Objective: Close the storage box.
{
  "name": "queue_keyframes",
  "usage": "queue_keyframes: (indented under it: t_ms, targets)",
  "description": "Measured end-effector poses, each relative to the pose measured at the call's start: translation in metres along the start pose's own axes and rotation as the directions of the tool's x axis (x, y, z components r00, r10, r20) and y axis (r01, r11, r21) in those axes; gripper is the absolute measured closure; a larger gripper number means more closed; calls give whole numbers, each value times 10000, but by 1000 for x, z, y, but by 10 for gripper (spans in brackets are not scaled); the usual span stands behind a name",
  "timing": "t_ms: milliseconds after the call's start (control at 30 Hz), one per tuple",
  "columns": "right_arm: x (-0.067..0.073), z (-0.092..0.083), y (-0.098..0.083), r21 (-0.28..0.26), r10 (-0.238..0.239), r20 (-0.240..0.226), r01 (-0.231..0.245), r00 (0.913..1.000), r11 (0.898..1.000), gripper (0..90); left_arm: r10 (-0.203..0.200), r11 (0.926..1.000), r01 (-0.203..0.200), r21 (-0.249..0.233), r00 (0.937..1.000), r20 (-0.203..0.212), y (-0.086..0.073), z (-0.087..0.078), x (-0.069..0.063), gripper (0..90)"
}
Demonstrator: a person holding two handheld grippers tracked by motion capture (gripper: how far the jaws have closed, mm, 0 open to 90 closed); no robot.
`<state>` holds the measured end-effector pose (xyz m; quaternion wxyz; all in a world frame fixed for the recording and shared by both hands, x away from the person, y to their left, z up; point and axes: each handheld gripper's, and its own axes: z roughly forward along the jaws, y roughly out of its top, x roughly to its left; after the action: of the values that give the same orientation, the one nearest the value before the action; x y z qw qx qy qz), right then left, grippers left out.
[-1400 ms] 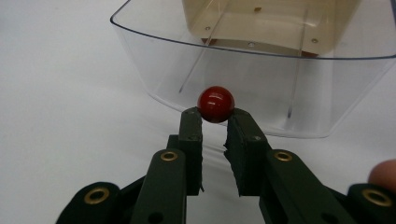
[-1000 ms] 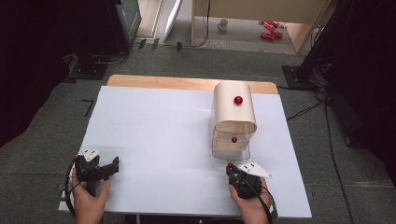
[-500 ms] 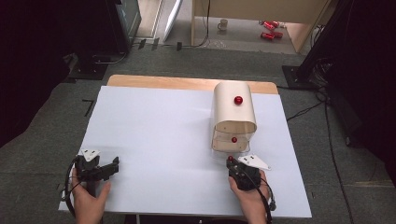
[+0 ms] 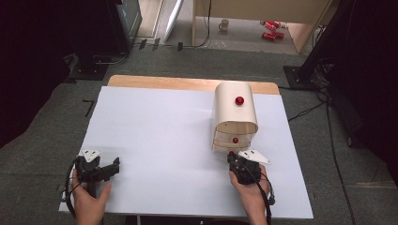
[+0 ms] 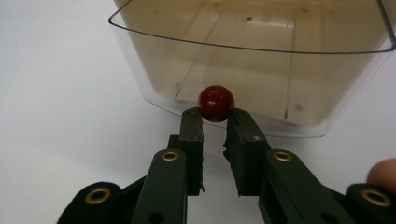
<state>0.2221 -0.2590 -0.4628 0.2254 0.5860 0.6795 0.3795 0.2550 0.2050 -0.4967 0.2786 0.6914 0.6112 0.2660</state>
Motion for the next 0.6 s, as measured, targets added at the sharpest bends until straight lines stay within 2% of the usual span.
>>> queue_keyframes:
  t_ms: [600]
  targets:
    - [-1,6,6,-31,-89,76,89,9999,10000,769,-2,10000,2,-5,10000,-2,0,0,0,118]
